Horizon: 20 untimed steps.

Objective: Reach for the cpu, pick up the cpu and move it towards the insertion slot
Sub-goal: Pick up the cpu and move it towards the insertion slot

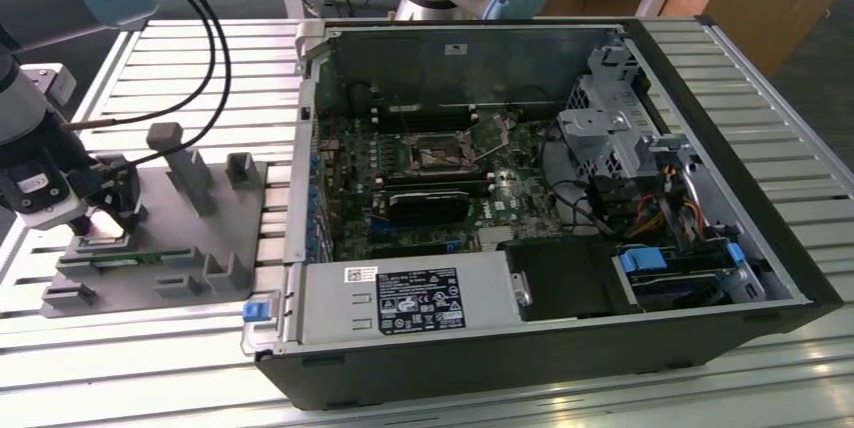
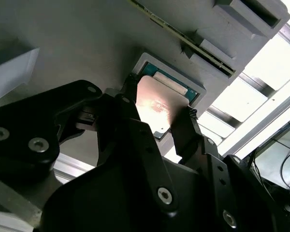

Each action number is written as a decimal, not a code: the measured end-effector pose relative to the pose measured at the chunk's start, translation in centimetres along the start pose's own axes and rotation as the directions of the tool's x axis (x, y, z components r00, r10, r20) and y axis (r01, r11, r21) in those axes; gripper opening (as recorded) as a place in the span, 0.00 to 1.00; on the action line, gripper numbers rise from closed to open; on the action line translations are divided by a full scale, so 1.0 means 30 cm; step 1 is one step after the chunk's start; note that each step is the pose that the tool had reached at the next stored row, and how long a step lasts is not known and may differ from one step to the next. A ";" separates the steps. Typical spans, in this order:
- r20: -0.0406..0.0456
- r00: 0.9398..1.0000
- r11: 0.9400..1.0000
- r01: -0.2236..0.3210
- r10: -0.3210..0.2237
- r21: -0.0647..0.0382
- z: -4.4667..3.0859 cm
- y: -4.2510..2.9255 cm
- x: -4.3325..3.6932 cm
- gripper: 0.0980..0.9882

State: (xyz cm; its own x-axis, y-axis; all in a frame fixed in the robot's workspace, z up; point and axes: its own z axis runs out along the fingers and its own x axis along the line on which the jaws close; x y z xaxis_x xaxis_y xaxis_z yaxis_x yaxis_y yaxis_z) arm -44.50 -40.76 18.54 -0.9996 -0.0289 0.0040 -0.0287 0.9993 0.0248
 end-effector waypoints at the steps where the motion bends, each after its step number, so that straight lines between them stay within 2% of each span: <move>1: 0.000 1.000 1.000 0.000 0.000 0.000 0.000 0.000 0.000 0.52; 2: 0.000 1.000 1.000 0.000 0.000 0.000 0.000 0.000 0.000 0.48; 8: 0.001 1.000 1.000 0.000 0.000 0.000 -0.001 0.001 0.000 0.48; 16: 0.002 1.000 1.000 0.000 0.000 0.000 -0.042 0.002 0.000 0.48; 20: 0.002 1.000 1.000 0.000 0.000 0.000 -0.044 0.002 0.000 0.48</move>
State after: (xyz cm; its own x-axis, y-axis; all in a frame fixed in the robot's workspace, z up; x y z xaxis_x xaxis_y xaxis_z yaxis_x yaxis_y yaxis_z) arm -44.50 -40.74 19.86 -0.9996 -0.0291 0.0016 -0.0290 0.9993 0.0251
